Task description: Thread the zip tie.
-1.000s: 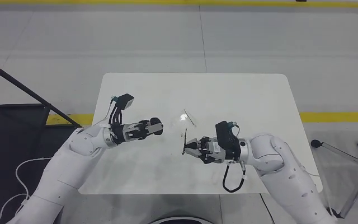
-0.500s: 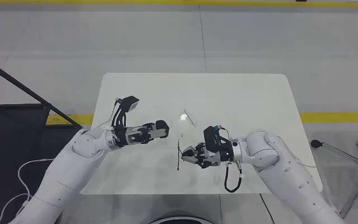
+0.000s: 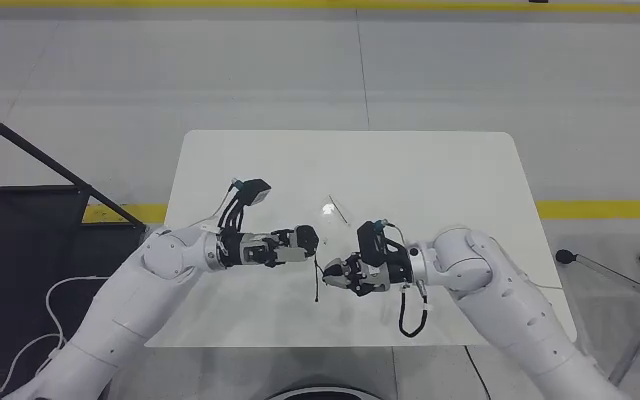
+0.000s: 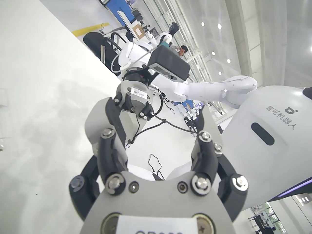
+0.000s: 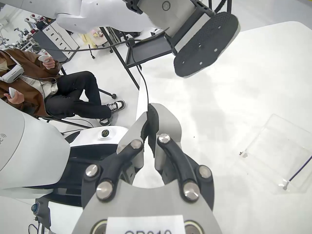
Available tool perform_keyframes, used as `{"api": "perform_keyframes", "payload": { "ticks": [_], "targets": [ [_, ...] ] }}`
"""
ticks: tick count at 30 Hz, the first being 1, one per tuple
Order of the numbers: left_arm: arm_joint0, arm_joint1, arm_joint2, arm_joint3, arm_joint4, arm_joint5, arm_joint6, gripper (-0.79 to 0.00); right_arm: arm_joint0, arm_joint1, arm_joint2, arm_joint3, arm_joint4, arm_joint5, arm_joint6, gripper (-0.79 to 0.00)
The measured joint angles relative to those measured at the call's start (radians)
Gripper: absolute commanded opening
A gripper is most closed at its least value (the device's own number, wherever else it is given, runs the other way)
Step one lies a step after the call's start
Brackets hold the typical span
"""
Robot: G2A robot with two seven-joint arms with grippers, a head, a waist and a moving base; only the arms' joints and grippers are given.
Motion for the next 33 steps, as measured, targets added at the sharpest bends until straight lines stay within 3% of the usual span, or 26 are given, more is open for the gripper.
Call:
{"api": "perform_keyframes", "payload": {
  "ticks": [5, 17, 23, 25, 33],
  "targets": [
    [-0.016, 0.001, 0.020, 0.012, -0.002, -0.005, 0.005, -0.489, 0.003, 0.000, -0.005, 0.002, -0.002, 0.003, -0.004, -0.785],
    [-0.034, 0.009, 0.048, 0.015, -0.010, -0.014, 0.014, -0.545, 0.009, 0.001, -0.014, 0.004, -0.006, 0.007, -0.010, -0.785],
    [-0.041, 0.013, 0.060, 0.017, -0.014, -0.016, 0.016, -0.653, 0.012, 0.002, -0.018, 0.005, -0.006, 0.009, -0.013, -0.785],
    [-0.043, 0.014, 0.064, 0.017, -0.013, -0.018, 0.018, -0.785, 0.013, 0.002, -0.019, 0.005, -0.006, 0.009, -0.014, -0.785],
    [-0.050, 0.019, 0.076, 0.023, -0.012, -0.030, 0.030, -0.785, 0.014, 0.004, -0.020, 0.006, -0.007, 0.009, -0.021, -0.785]
  ]
}}
